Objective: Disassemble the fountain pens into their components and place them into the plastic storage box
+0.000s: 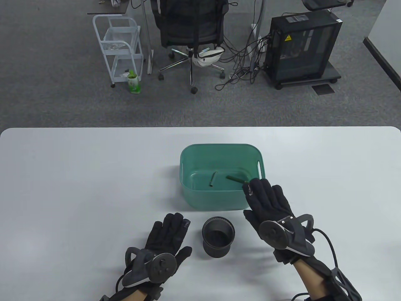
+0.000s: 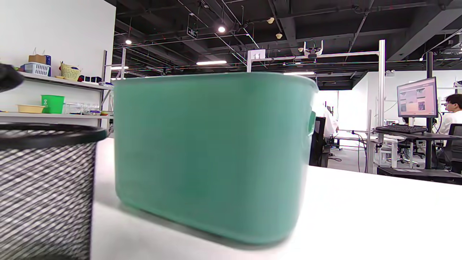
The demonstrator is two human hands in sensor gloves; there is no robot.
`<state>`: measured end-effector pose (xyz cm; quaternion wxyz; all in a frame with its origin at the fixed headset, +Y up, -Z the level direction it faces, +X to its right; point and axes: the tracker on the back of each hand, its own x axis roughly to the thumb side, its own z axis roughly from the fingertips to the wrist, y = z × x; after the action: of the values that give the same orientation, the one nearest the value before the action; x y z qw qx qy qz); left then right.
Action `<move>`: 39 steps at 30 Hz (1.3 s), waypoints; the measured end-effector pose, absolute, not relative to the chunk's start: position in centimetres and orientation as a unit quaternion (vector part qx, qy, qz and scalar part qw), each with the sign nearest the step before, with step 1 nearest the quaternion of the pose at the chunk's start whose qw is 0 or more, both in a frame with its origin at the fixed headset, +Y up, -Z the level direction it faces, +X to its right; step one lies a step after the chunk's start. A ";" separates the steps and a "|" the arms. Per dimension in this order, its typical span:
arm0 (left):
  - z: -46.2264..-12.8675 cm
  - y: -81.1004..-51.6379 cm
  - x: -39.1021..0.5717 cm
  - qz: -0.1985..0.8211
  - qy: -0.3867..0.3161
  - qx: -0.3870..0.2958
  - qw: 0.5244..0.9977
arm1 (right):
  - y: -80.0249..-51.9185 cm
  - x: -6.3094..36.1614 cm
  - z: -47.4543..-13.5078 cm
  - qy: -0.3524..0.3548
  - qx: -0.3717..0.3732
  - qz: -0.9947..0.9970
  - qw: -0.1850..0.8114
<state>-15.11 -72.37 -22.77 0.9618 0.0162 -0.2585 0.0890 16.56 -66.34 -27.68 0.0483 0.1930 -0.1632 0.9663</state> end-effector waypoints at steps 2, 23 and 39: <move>-22.8 -72.4 -15.1 0.089 -0.259 0.016 0.962 | -66.7 16.7 -27.2 -0.160 0.192 0.967 0.051; -22.7 -72.5 -15.0 0.087 -0.264 0.010 0.961 | -71.0 17.5 -23.3 -0.139 0.171 0.973 0.061; -22.7 -72.4 -15.0 0.079 -0.264 0.017 0.961 | -72.3 17.3 -22.4 -0.142 0.174 0.974 0.039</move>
<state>-14.96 -72.38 -22.73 0.9612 0.0171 -0.2638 0.0786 17.34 -72.34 -22.42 0.0388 0.1740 -0.1420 0.9737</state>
